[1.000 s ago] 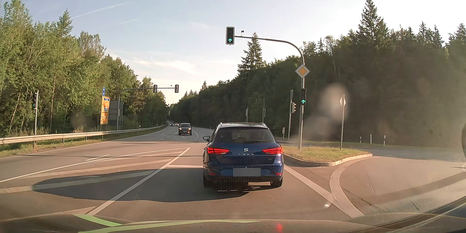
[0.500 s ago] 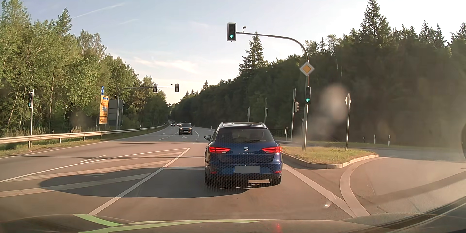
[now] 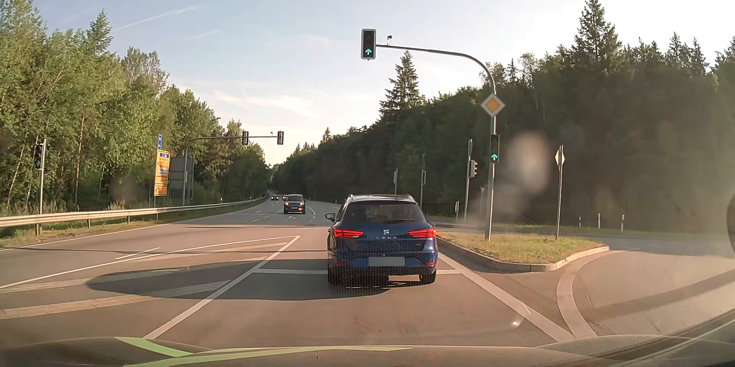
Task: Follow the waypoints while adhering to traffic rules and regulations
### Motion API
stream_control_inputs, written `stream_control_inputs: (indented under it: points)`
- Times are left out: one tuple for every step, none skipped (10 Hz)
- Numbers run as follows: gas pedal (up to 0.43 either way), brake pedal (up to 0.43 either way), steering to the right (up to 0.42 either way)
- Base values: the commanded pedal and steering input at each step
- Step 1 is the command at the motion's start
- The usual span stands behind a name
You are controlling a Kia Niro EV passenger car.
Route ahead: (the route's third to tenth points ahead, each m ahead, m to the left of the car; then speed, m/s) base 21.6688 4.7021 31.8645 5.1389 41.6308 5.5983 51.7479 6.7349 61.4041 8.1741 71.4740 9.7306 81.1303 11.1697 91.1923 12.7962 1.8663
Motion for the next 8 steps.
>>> stream_control_inputs:
  points:
    - [0.118,0.0,-0.03]
    - [0.13,0.0,-0.029]
    - [0.138,0.0,-0.029]
    - [0.157,0.0,-0.029]
    - [0.157,0.0,-0.028]
    - [0.169,0.0,-0.026]
    - [0.169,0.0,-0.024]
    - [0.169,0.0,-0.023]
